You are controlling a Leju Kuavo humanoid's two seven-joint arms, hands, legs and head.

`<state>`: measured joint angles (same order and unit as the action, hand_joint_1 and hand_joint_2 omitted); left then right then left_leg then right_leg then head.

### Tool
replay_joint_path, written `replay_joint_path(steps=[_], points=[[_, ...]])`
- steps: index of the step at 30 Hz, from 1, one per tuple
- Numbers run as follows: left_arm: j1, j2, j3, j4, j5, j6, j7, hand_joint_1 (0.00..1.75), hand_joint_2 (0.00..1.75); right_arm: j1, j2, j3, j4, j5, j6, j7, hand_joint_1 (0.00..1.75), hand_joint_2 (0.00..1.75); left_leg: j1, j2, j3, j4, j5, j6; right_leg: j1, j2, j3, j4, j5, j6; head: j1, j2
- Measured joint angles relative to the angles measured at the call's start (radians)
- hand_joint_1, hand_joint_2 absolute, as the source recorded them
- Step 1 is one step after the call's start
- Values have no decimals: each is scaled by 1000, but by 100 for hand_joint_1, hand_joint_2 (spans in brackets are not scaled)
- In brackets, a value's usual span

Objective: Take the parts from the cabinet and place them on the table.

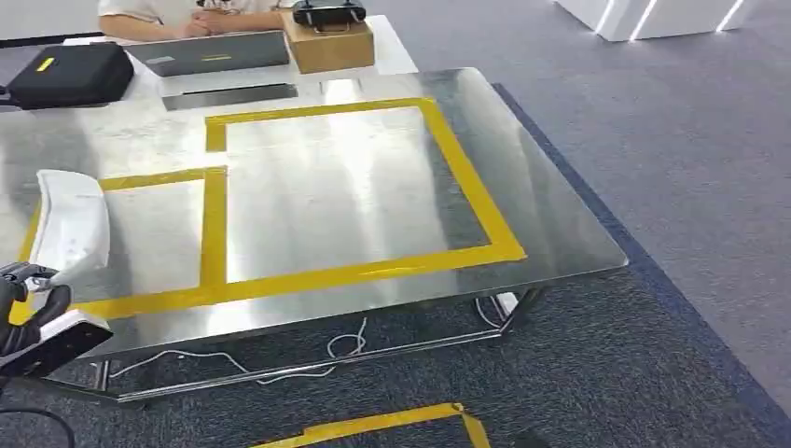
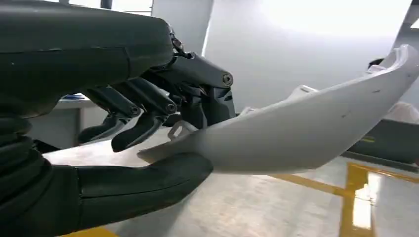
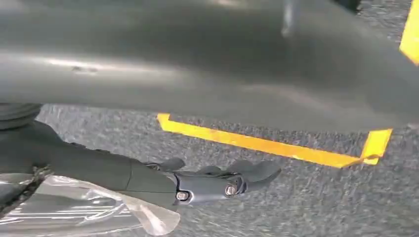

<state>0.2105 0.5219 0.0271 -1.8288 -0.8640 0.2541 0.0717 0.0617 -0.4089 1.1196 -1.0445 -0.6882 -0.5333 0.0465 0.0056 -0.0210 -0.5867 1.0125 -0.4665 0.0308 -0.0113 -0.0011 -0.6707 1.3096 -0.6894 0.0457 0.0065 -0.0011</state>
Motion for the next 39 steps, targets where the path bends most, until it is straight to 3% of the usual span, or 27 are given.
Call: replay_joint_path(steps=[1,3,4,5,6,9,10,12,13,15,16,17,19,20,21,25,26,27,28,30,31,32,33,35,37,38,39], points=[[1,-1,-2,0,-3,-1,0,175,175,3,1,0,1,3,1,2,0,0,0,-16,1,0,0,0,0,0,-22,22,10,-1,0,0],[1,-1,-3,0,-6,-2,0,175,175,9,2,-5,2,10,3,3,0,0,0,-49,7,0,-2,-1,0,4,8,-82,103,-6,0,0],[1,-1,-3,0,-6,-3,0,175,175,12,2,-9,2,13,4,4,0,0,0,-63,11,1,-5,-5,-1,21,47,-176,156,-9,0,0],[1,-1,-4,0,-7,-3,0,175,175,14,2,-12,2,15,4,5,0,0,2,-75,13,2,-8,-8,-5,63,81,-260,195,-13,1,0],[0,-1,-6,0,-8,-3,0,175,175,16,2,-15,3,15,4,5,0,0,-4,-88,9,7,-11,-15,-10,101,96,-289,181,-17,-1,0],[5,0,-11,0,-8,-4,0,175,175,18,3,-20,3,17,5,7,0,0,7,-128,0,1,-2,-34,-4,67,113,-296,177,-26,-1,0],[7,3,-12,0,-9,-6,0,175,175,17,5,-23,3,18,5,7,0,0,4,-141,-1,2,-4,-39,-11,53,117,-303,180,-32,0,0],[4,10,-14,0,-15,-8,0,175,175,18,7,-26,3,21,6,7,0,0,-3,-36,-22,59,-43,-50,-11,25,125,-307,177,-46,-11,0],[1,10,-16,0,-17,-9,0,175,175,20,7,-27,3,21,7,7,0,0,0,-7,-54,126,-77,-55,-9,11,127,-307,175,-50,-13,0],[3,8,-24,0,-24,-14,0,175,175,22,7,-29,3,23,9,7,0,0,5,11,-127,276,-139,-61,-6,-20,130,-306,169,-54,-13,0],[5,8,-28,0,-26,-17,0,175,175,23,7,-29,3,23,11,8,0,0,6,12,-144,306,-138,-62,-6,-34,132,-306,167,-54,-13,0],[6,8,-32,0,-29,-18,0,175,175,23,7,-31,4,24,12,8,0,0,7,14,-136,289,-115,-62,-5,-48,134,-306,164,-53,-13,0],[6,9,-39,0,-35,-19,0,175,175,21,8,-34,4,29,18,8,0,0,5,32,-57,132,-23,-55,-4,-75,146,-306,156,-50,-13,0],[6,10,-40,0,-37,-20,0,175,175,21,8,-35,4,32,19,8,0,0,0,67,-12,46,14,-47,-2,-86,154,-306,151,-48,-13,0],[4,12,-43,0,-37,-21,0,175,175,21,9,-37,4,32,19,8,0,0,-16,128,5,17,-8,-39,3,-97,156,-307,147,-42,-12,0],[4,16,-50,0,-44,-24,1,175,175,20,10,-45,4,36,29,2,0,0,-16,83,-1,4,-3,-19,10,-146,172,-317,137,-22,-13,0],[5,16,-52,0,-47,-26,0,175,175,20,10,-48,5,37,34,-6,0,0,-6,76,8,-7,2,-12,6,-123,167,-312,126,-14,-13,0],[1,16,-54,0,-48,-27,-2,175,175,20,12,-49,5,39,40,-16,0,0,-5,69,9,-10,3,-9,6,-58,157,-282,106,-9,-8,0],[-4,16,-58,0,-51,-28,-5,175,175,20,13,-49,8,38,44,-22,0,0,-5,62,8,-9,3,-1,3,-23,123,-217,74,-9,-6,0],[-6,16,-75,0,-65,-32,-27,175,175,22,16,-49,24,36,63,-32,0,0,-5,46,7,-9,1,2,2,-1,27,-43,8,-8,-6,0],[-7,16,-85,2,-74,-33,-40,175,175,23,18,-48,31,37,76,-35,0,0,-5,38,7,-9,1,2,2,0,-6,4,5,-7,-6,0],[-9,16,-101,4,-84,-33,-57,175,175,21,22,-47,41,41,90,-39,0,0,-5,32,9,-8,-1,2,2,-1,-16,-1,29,-7,-6,0],[-12,16,-118,8,-92,-32,-71,175,175,18,26,-47,49,43,101,-42,0,0,-4,26,12,-8,-2,1,1,-1,-2,-52,75,-7,-5,0],[-22,16,-145,15,-100,-28,-85,175,175,11,31,-47,61,49,115,-45,0,0,-3,18,21,-7,-8,-7,-2,-1,69,-225,178,-11,-6,0],[-36,16,-173,27,-104,-19,-96,175,175,2,39,-47,76,53,127,-47,0,0,-10,11,16,4,-15,-19,-1,3,106,-302,181,-19,-4,0],[-39,18,-179,32,-108,-14,-100,175,175,-3,43,-47,81,54,132,-47,0,0,-11,11,13,5,-15,-18,-3,3,105,-304,189,-21,-6,0],[-44,21,-191,40,-110,-11,-105,175,175,-6,48,-47,86,56,135,-48,0,0,-10,11,13,4,-11,-4,-1,3,105,-303,189,-20,-6,0]])
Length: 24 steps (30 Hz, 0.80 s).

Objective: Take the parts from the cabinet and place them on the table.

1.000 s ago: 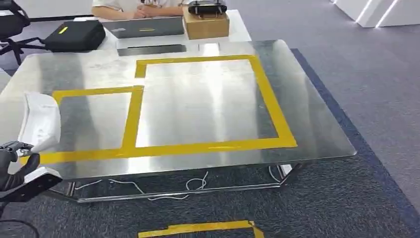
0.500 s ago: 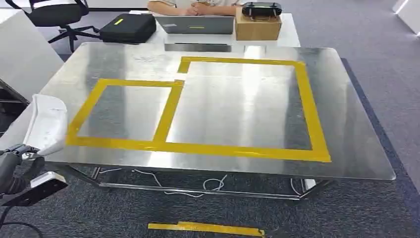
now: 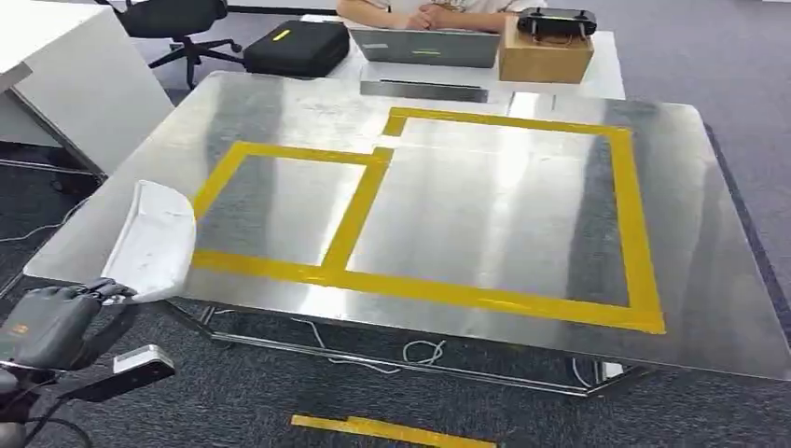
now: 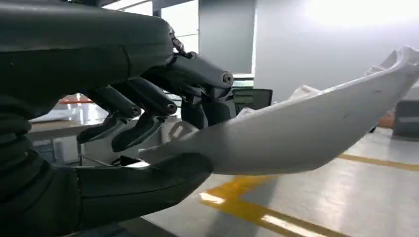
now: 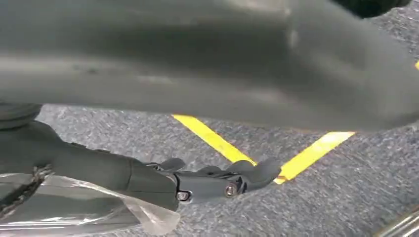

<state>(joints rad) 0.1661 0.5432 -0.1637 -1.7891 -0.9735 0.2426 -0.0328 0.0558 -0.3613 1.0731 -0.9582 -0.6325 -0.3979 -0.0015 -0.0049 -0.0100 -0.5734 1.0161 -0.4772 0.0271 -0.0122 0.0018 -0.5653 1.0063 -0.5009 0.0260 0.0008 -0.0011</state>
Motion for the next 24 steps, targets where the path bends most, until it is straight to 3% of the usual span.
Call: replay_joint_path(steps=[1,7,12,24], points=[[-5,4,-9,6,-1,2,-4,175,175,-1,2,0,4,1,2,0,0,0,0,0,1,-1,-2,5,1,1,0,0,0,0,0,0],[-45,21,-64,43,-13,24,-27,175,175,-2,11,1,25,3,17,-7,0,0,1,0,9,-13,2,-1,4,1,3,0,-5,-11,0,0],[-63,28,-93,62,-15,27,-32,175,175,-2,13,3,35,1,20,-9,0,0,5,0,9,-15,0,-25,7,1,2,2,-7,-15,0,0],[-107,31,-164,100,-36,24,-47,175,175,-3,19,8,53,-3,38,-13,0,0,1,0,9,-14,-2,-26,2,0,6,-1,-7,-14,0,0]])
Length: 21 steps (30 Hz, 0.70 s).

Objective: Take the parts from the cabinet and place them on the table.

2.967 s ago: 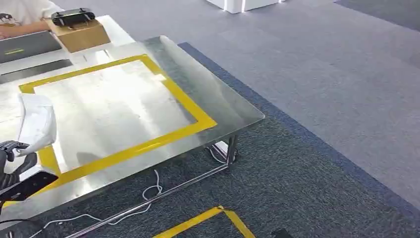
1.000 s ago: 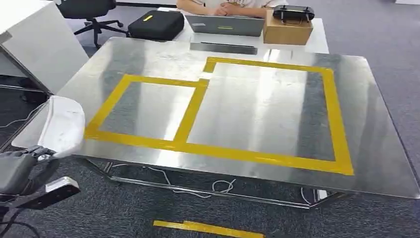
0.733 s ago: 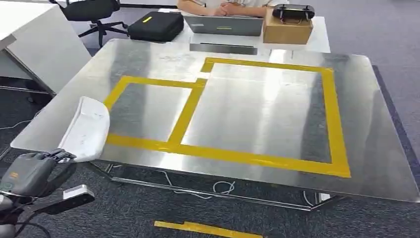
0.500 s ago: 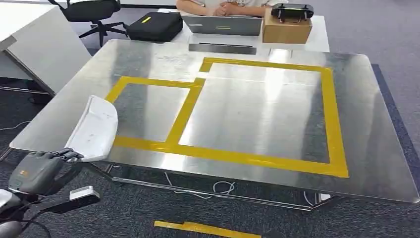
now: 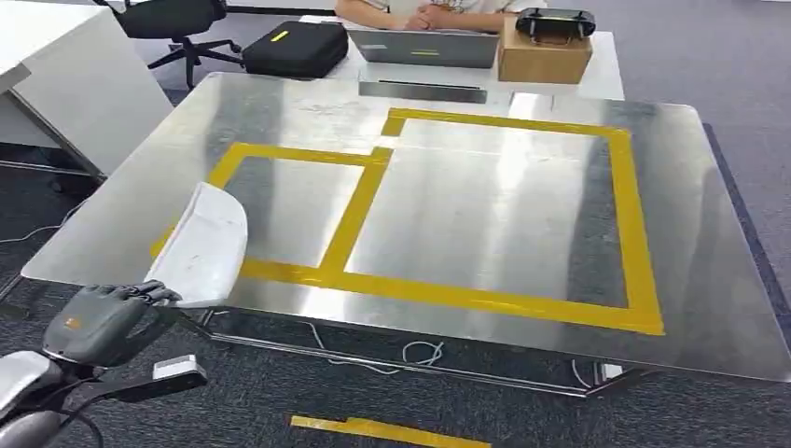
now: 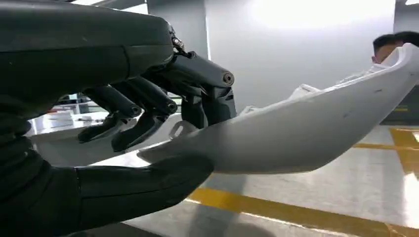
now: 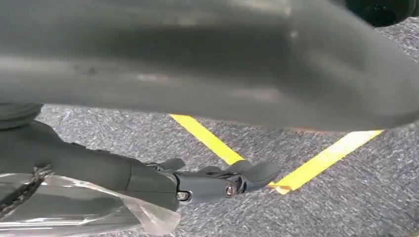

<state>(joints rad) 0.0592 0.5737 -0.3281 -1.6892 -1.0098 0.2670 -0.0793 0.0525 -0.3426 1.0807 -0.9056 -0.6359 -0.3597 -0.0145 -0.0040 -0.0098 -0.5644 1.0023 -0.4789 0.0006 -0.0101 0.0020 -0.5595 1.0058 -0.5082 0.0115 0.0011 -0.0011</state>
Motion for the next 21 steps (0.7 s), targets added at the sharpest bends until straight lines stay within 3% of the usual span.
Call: replay_joint_path(steps=[21], points=[[4,31,-63,64,19,13,-27,175,175,-1,11,18,34,-9,26,-15,0,0,-1,0,0,1,-1,0,0,0,0,0,0,0,0,0]])
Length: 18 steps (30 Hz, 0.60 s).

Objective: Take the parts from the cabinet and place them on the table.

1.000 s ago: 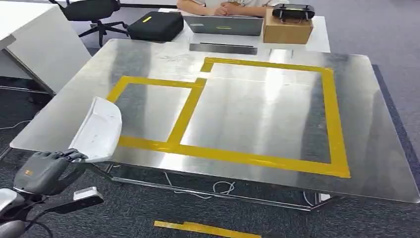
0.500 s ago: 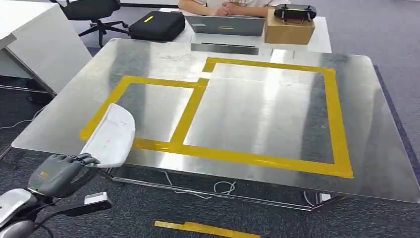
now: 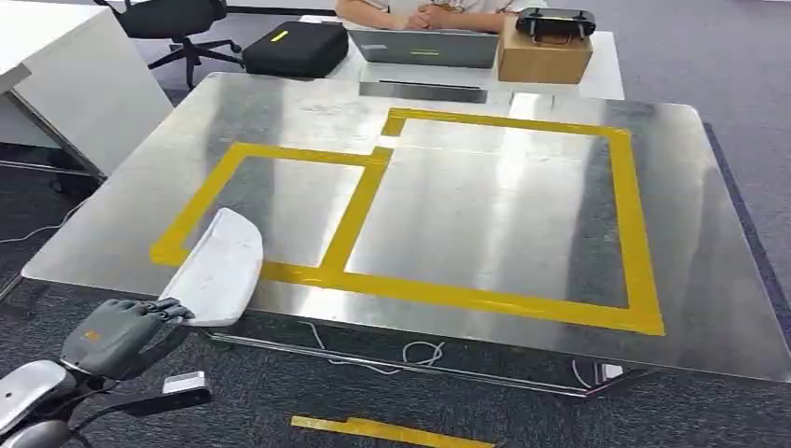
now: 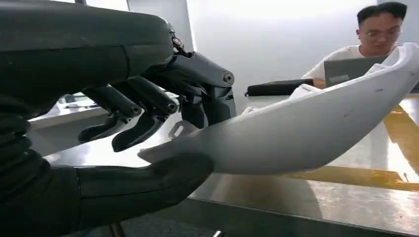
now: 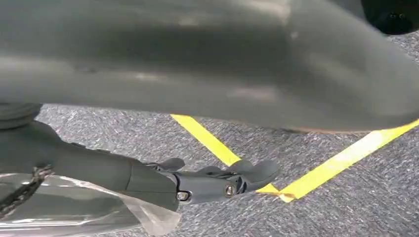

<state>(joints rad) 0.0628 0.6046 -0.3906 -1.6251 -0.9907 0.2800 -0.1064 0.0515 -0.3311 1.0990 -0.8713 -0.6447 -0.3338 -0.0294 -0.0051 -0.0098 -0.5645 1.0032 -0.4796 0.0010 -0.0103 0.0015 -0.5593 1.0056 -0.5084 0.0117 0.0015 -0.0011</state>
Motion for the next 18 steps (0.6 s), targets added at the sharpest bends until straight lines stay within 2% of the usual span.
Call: replay_joint_path(steps=[3,9,18], points=[[1,2,0,5,4,9,-12,175,175,-1,0,2,3,-2,3,-2,0,0,0,0,0,0,0,0,0,0,0,0,0,0,0,0],[0,10,-1,12,-14,67,-40,175,175,-7,6,7,16,-3,26,-10,0,0,0,0,0,0,0,0,0,0,0,0,0,0,0,0],[-63,5,-23,32,-28,69,-50,175,175,-33,19,24,43,9,63,-12,0,0,0,0,0,0,0,0,0,0,0,0,0,0,0,0]])
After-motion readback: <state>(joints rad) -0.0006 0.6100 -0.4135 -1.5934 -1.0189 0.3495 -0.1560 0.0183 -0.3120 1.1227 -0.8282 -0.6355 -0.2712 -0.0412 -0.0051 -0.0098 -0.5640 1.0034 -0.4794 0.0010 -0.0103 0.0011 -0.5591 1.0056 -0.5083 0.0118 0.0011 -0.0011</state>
